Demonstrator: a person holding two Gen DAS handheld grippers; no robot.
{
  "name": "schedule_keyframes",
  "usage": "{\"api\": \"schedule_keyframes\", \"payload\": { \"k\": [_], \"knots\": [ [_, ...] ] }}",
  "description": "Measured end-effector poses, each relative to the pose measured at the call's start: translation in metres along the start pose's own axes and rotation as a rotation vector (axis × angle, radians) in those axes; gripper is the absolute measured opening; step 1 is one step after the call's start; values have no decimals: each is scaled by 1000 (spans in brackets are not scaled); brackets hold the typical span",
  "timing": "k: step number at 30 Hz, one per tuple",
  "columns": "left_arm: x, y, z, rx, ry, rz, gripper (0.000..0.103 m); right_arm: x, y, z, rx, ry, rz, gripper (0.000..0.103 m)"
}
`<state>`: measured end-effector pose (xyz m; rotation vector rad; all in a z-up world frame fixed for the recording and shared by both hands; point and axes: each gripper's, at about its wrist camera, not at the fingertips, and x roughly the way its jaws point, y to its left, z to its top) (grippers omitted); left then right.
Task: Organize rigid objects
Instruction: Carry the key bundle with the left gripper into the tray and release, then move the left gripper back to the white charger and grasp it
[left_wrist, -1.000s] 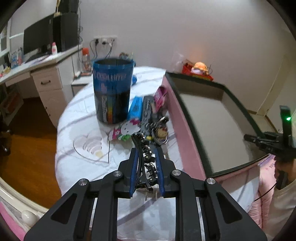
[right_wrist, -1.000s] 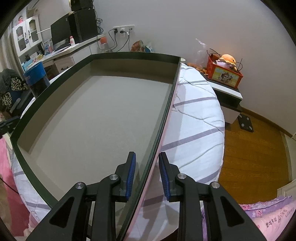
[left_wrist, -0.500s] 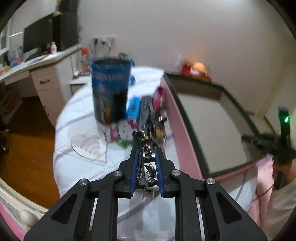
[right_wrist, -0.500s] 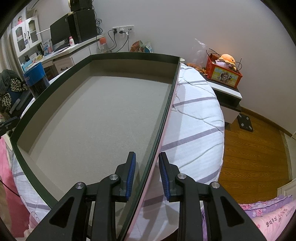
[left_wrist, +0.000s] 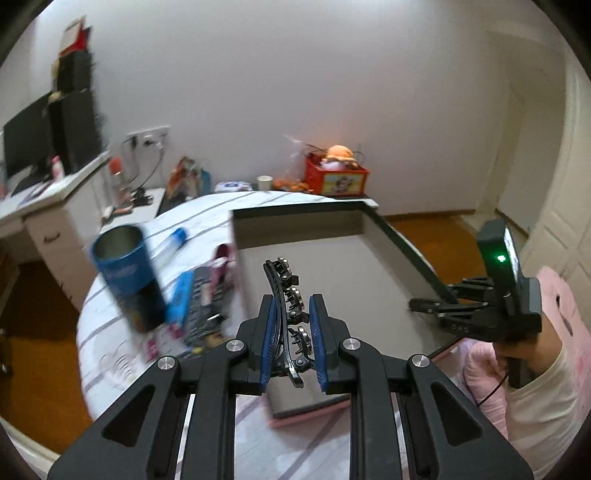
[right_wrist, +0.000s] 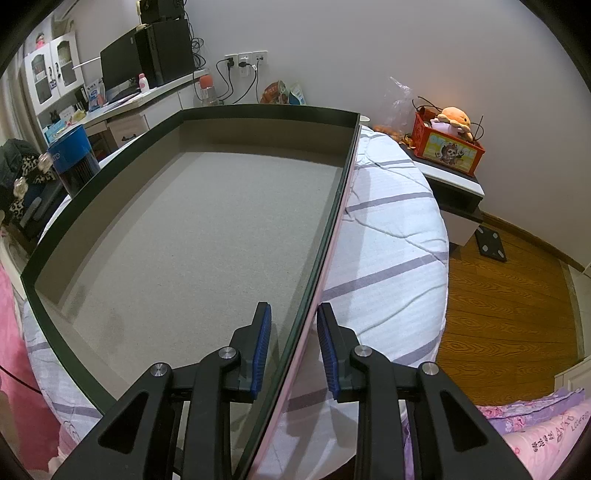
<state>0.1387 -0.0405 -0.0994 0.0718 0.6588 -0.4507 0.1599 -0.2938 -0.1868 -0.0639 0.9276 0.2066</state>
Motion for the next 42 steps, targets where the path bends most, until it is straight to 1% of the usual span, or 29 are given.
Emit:
{"api": "schedule_keyframes", "payload": {
  "k": [4,9,15,22,28,30,32,33,36,42],
  "knots": [
    [19,-21,10,33,28,-15,18,1,0,0,1,1,4,28],
    [44,-36,15,52,65,21,18,1,0,0,0,1,4,28],
    [62,-44,12,66,97,64,18,1,0,-1,-1,0,11,28],
    [79,-47,9,72,134,77,19,0,0,-1,-3,1,10,28],
    [93,-53,0,89,177,79,20,0,1,-1,-4,5,8,28],
    [92,-55,-2,98,177,88,30,0,1,-1,-4,5,7,28],
    [87,-56,-2,103,157,90,65,0,1,-1,-4,5,6,28],
    [83,-56,-2,105,140,97,69,0,1,-1,-5,6,4,28],
    [72,-52,0,93,112,93,73,0,1,-1,-5,7,1,28],
    [43,-36,-1,60,68,112,84,0,2,-1,-7,13,-8,28]
  ]
}}
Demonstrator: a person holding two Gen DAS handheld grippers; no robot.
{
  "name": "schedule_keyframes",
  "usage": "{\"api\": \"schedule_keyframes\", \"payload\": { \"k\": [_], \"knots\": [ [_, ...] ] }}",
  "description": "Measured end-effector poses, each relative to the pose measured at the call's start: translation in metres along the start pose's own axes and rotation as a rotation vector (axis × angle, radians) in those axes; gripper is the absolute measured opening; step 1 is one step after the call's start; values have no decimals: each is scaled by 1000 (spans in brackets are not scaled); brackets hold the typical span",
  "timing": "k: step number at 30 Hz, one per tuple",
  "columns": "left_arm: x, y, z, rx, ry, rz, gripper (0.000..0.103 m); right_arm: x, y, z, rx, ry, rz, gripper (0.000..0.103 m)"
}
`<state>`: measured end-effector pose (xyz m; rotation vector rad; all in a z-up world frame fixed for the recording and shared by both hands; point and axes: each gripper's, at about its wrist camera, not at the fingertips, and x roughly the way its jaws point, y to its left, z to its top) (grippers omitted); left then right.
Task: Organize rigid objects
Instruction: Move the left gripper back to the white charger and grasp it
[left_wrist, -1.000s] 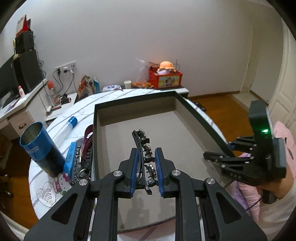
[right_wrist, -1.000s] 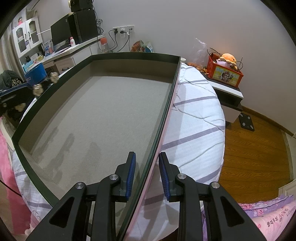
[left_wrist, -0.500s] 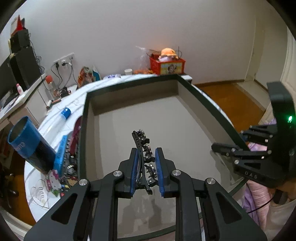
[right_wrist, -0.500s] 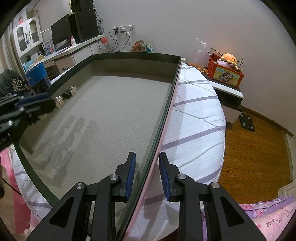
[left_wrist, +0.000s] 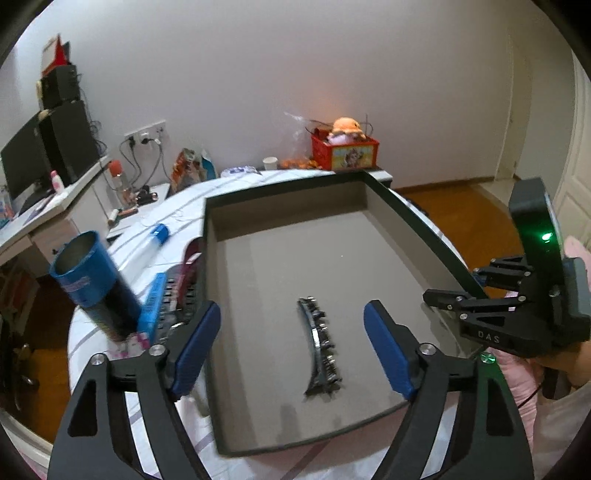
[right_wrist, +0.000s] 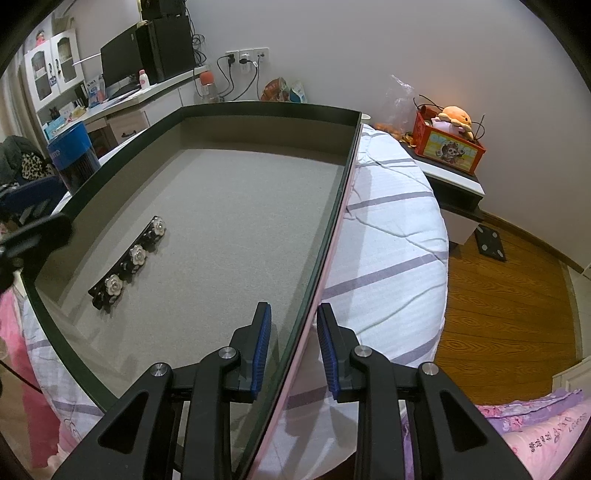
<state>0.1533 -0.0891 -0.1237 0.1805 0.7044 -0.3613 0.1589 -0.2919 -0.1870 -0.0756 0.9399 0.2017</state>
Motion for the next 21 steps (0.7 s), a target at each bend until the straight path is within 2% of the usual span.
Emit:
{"api": "schedule_keyframes", "payload": {
  "k": [2,5,11,15,17,21],
  "knots": [
    [-13,10,-3,-17,-24,1,89,0,1,0,-1,2,-4,28],
    [-35,28,-7,-48,-67,47,99,0,2,1,-4,8,-9,28],
    [-71,71,-28,-89,-114,165,102,0,4,3,-9,16,-17,28],
    [-75,100,-50,-138,-83,220,102,-1,5,3,-6,20,-27,28],
    [-67,111,-61,-160,-42,235,102,-1,6,4,-6,22,-33,28],
    [-52,117,-79,-173,17,225,102,-1,7,3,-2,24,-37,28]
  ]
}}
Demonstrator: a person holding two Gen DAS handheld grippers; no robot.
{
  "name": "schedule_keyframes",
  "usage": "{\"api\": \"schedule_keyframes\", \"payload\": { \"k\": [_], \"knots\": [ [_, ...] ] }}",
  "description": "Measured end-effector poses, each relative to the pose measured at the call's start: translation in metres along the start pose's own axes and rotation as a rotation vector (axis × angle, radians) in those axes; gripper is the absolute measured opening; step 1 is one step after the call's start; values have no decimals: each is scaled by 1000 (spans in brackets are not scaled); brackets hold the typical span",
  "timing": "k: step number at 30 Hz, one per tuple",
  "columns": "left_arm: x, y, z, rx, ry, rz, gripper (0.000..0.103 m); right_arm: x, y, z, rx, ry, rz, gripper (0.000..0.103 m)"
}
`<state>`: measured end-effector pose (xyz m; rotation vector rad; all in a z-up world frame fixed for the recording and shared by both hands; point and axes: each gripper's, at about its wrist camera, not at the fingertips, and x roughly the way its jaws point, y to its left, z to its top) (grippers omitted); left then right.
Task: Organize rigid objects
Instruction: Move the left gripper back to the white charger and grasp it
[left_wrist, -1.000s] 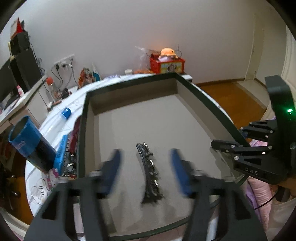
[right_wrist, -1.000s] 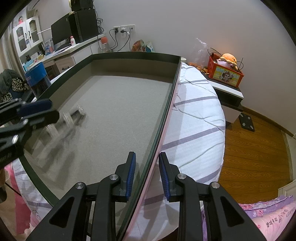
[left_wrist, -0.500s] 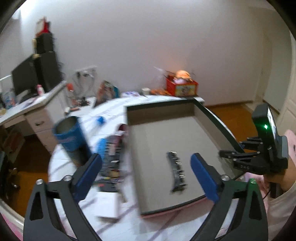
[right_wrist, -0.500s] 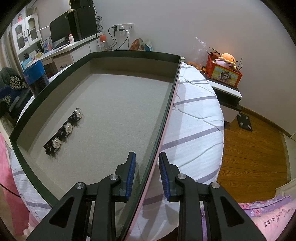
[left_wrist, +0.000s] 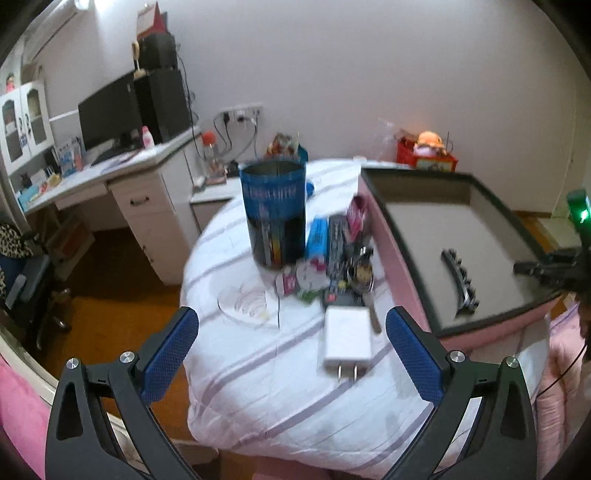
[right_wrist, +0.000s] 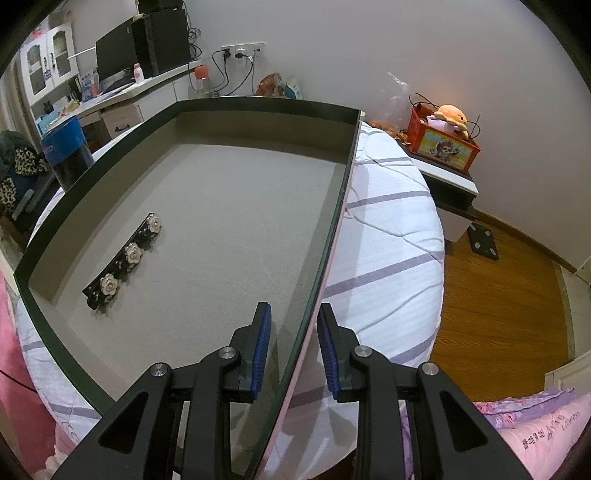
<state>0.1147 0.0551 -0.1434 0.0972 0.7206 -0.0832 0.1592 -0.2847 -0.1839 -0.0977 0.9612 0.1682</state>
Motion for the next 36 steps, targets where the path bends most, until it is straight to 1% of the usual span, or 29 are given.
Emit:
{"api": "schedule_keyframes", "payload": {
  "k": [3,8,12,17,18,22,27,28,30,31,32,36],
  "knots": [
    [8,-1,-9,0,29,-29,102,1,1,1,-1,4,-8,28],
    [21,-11,-15,10,56,-74,102,1,3,2,-1,9,-15,28],
    [36,-19,-19,16,92,-92,102,1,3,2,-2,11,-19,28],
    [50,-22,-20,15,117,-106,102,1,2,3,-3,12,-20,28],
    [53,-23,-20,18,123,-106,102,1,3,3,-3,12,-21,28],
    [62,-23,-20,18,142,-108,91,1,2,2,-3,12,-21,28],
    [70,-23,-23,20,156,-96,88,1,2,2,-4,12,-20,28],
    [70,-22,-23,17,152,-98,85,1,2,2,-4,12,-20,28],
    [69,-21,-22,15,145,-100,71,1,2,2,-3,12,-22,28],
    [68,-20,-22,12,141,-120,53,1,2,2,-3,12,-22,28],
    [67,-19,-21,11,140,-128,41,1,2,2,-3,12,-21,28],
    [64,-17,-21,-6,144,-141,40,1,2,2,-2,11,-21,28]
  ]
}}
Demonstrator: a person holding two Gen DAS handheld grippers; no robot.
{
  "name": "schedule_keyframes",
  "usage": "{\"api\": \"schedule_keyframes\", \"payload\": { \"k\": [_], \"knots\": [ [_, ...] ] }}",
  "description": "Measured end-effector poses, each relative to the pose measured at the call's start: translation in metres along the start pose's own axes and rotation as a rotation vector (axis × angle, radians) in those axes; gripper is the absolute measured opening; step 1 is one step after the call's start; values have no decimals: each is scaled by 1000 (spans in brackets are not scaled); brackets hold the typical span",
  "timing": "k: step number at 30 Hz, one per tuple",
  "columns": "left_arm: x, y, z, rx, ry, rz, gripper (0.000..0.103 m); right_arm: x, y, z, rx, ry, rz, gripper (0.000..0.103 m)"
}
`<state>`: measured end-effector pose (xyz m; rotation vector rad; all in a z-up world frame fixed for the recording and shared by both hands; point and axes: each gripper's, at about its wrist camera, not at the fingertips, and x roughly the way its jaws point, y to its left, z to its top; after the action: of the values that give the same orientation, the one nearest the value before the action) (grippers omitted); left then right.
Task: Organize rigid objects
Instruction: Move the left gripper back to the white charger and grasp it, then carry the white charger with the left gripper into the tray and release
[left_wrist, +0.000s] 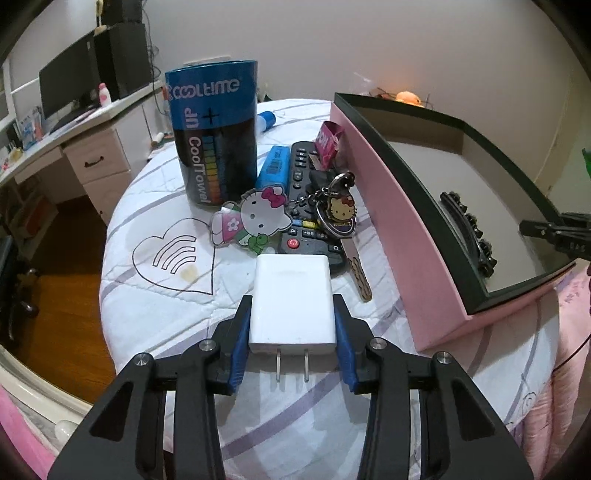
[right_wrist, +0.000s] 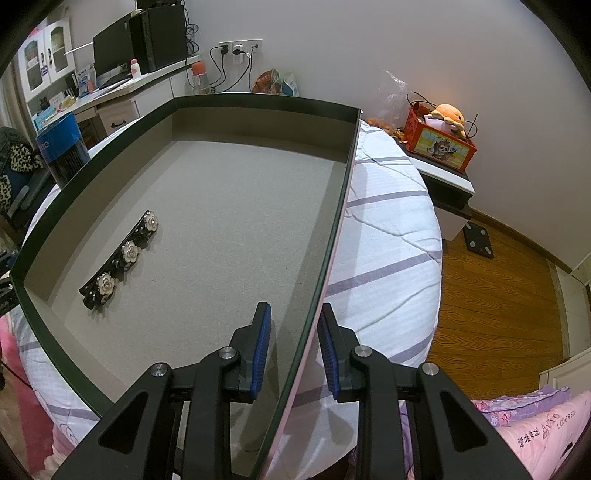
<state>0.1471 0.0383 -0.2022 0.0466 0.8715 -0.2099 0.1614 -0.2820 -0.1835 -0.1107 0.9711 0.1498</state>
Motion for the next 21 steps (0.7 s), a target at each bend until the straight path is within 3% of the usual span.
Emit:
{"api": "schedule_keyframes", "payload": {
  "k": [7,14,21],
  "knots": [
    [-19,3,3,-1,-27,10,40,0,0,0,0,0,0,28],
    [-54,-8,15,39,-108,55,40,0,-1,-1,6,-4,7,28],
    [-79,-32,34,101,-167,10,41,1,-4,-1,13,-7,15,28]
  ]
}}
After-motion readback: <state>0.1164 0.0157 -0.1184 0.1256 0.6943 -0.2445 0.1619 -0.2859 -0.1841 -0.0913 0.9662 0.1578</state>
